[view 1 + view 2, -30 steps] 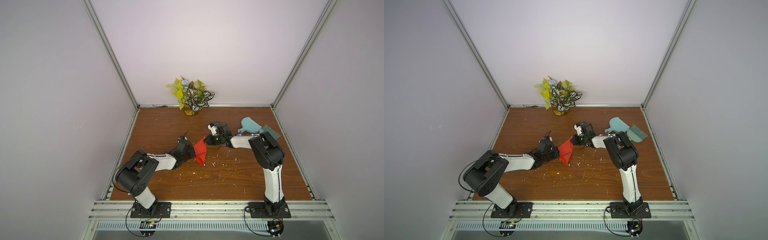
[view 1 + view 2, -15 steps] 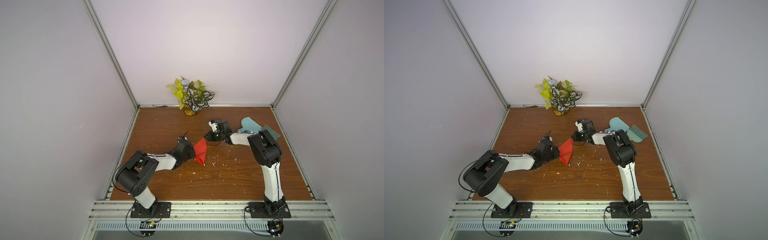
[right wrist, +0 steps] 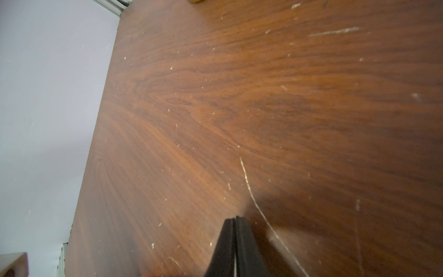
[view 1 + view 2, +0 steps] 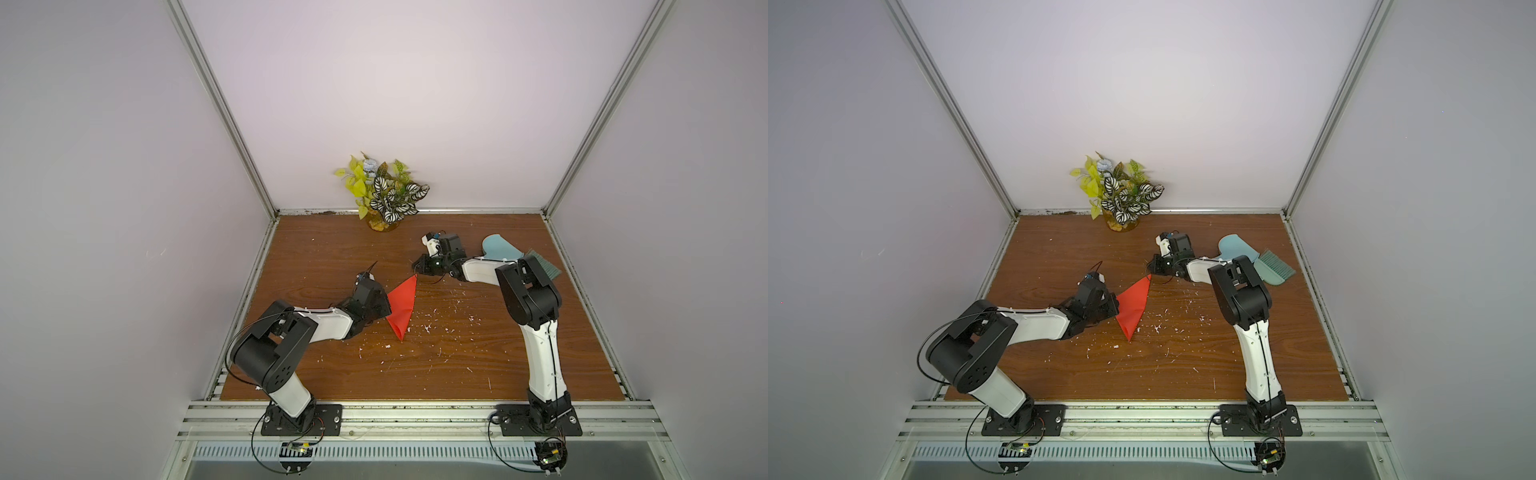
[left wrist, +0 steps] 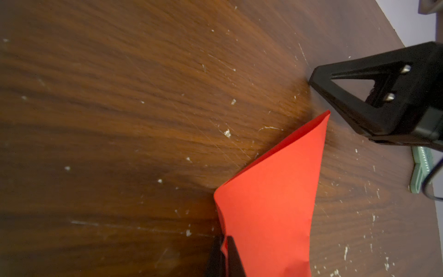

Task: Fold the square paper diagonally
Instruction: Fold the paper at the center of the board.

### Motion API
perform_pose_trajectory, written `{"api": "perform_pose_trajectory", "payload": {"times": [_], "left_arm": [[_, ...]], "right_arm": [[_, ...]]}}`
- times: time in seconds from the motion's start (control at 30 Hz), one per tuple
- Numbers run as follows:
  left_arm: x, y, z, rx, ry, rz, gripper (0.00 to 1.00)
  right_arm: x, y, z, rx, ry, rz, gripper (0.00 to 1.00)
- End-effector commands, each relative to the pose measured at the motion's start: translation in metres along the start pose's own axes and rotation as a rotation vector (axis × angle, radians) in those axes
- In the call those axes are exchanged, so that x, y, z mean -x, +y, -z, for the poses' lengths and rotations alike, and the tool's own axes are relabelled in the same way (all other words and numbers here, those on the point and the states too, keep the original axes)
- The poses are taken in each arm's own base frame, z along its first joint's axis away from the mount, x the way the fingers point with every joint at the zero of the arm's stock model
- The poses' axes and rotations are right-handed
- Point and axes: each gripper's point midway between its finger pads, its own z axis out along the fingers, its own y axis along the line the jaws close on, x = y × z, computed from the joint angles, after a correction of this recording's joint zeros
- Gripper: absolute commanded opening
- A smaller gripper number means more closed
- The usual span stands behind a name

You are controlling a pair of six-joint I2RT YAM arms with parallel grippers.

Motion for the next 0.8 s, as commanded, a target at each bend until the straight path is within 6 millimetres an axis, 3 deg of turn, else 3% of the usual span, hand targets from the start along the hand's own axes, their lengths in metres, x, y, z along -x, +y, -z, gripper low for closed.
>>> {"api": "perform_pose_trajectory", "payload": {"times": [0.0,0.17,0.27,0.37,0.53,0.77], "left_arm": [[-0.002,0.005,0.0,0.018,-0.002,0.02,0.01],[0.013,-0.005,-0.006,-0.015,-0.061,0.076,0.01],[0.025,-0.009,-0.015,0.008,-0.11,0.085,0.01],[0.039,-0.011,-0.024,0.05,-0.159,0.074,0.01],[0.057,-0.016,-0.039,0.097,-0.208,0.037,0.01],[0.061,-0.015,-0.049,0.134,-0.226,0.008,0.01]], "right_arm": [[0.027,0.012,0.028,-0.004,-0.047,0.039,0.1],[0.039,0.03,0.081,0.009,-0.117,0.077,0.11],[0.022,0.042,0.104,0.057,-0.131,0.062,0.11],[-0.006,0.049,0.117,0.124,-0.133,0.003,0.11],[-0.045,0.057,0.11,0.162,-0.077,-0.035,0.11],[-0.051,0.057,0.08,0.155,-0.028,-0.038,0.11]]}}
